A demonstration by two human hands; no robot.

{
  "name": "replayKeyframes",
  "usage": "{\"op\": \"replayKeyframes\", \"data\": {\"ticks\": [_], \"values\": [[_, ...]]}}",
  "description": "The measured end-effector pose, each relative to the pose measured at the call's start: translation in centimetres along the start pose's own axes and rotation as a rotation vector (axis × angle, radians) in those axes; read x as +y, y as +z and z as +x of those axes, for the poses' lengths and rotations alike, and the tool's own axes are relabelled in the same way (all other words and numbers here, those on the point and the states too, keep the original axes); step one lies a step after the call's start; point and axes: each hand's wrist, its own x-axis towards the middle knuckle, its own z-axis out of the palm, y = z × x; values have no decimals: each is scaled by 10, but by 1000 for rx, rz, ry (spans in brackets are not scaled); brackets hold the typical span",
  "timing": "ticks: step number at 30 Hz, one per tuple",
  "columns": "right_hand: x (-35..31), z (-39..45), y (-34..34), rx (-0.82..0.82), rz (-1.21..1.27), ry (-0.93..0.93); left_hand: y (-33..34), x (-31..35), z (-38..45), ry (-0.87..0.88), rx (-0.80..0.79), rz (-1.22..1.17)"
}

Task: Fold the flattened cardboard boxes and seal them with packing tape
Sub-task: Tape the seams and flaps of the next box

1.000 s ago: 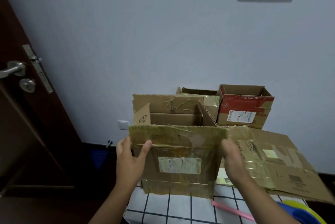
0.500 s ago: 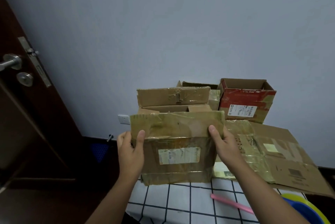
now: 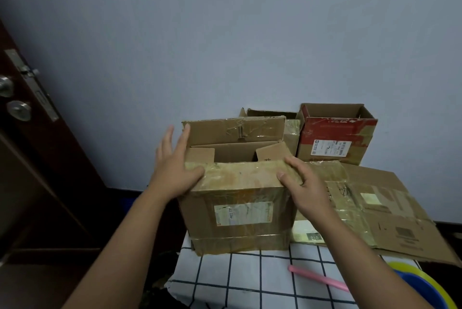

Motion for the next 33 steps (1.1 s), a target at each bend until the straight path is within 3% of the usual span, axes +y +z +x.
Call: {"op": "replayKeyframes", "data": {"ticks": [3,6,11,16,21,25,33], "values": [[1,3,-1,-8,-42,10,-11,12,34,168,-88,263],[0,3,-4,-18,-55,15,-10,20,47,190,-153,383],[1,-1,-3,-6,-61,-3,-5,21,20,225,-7,302],[-2,-5,-2,-49,-27,-26,4,10,-11,98,-215,241],[-14,12,-10,-200,-290,21,2,2,-24,-43,-401,69],[-29,27,-8,-277,-411,94,0,2,-28,18,-377,85],[-35,30,-1,-313,-551,24,-1,6,-50,-13,-313,174]]}}
